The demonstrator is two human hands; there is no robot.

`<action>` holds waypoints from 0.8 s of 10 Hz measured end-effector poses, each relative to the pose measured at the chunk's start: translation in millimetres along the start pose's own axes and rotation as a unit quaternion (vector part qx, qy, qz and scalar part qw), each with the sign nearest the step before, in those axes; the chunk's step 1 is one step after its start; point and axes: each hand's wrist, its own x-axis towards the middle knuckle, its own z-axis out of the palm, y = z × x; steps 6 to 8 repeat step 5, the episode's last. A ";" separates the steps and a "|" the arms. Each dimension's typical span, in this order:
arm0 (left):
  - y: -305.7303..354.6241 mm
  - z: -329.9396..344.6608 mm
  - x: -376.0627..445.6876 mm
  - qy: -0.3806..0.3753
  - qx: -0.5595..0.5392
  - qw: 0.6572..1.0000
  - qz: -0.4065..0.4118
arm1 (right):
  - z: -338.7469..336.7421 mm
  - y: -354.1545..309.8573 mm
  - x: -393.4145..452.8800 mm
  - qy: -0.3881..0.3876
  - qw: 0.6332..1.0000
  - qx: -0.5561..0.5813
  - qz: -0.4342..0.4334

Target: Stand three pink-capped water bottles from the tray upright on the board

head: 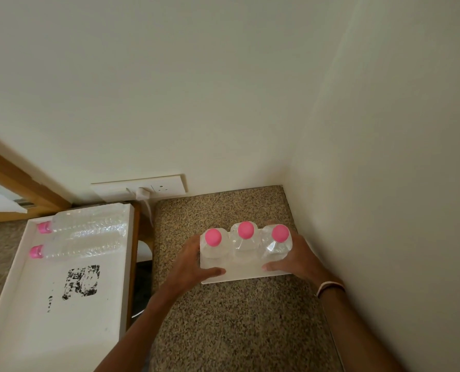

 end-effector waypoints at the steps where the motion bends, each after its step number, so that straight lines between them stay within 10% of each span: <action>1: 15.8 -4.6 -10.5 0.013 -0.003 1.000 0.024 | -10.6 -25.3 -10.2 0.005 0.999 -0.025 -0.019; 8: 116.0 -80.9 -30.2 0.164 0.127 0.966 0.157 | -41.4 -169.3 -18.2 0.096 0.966 -0.128 -0.201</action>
